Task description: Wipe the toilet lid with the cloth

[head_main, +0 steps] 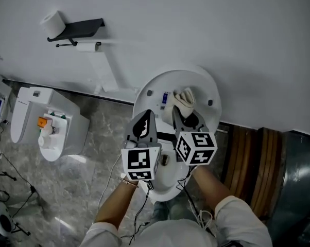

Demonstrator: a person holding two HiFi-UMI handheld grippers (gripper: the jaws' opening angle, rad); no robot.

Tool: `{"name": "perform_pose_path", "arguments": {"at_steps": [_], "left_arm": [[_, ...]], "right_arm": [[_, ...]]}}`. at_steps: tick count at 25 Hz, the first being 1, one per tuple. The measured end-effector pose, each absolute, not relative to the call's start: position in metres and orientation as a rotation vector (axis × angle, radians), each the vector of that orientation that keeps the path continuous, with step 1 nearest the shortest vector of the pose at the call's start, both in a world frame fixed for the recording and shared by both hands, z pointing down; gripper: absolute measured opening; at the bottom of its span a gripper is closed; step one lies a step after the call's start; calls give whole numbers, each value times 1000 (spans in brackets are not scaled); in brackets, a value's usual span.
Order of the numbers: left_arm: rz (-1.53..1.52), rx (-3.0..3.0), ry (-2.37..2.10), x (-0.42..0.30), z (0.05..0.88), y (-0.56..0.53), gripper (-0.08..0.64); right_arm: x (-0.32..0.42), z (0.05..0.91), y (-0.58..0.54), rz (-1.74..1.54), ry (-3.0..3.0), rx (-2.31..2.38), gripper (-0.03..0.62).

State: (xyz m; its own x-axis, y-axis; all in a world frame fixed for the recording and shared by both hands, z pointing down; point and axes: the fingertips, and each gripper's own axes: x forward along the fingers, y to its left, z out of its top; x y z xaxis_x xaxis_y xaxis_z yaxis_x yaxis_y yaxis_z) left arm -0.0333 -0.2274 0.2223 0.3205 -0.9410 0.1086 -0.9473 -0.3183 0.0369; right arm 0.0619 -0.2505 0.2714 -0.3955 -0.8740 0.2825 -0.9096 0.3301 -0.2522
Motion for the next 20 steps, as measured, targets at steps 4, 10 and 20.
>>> {"name": "perform_pose_path", "arguments": {"at_steps": [4,10,20], "left_arm": [[106,2463,-1815,-36,223,-247,-6],[128,2393,-1881,-59,234,-242,-6],[112,2359,-1881,-57,241,-241,-6]], "right_arm": [[35,276,-287,587,-2555,1607,97],[0,280,-327,517,-2617,1571,97],[56,281,-346,473,-2506,1783,97]]}}
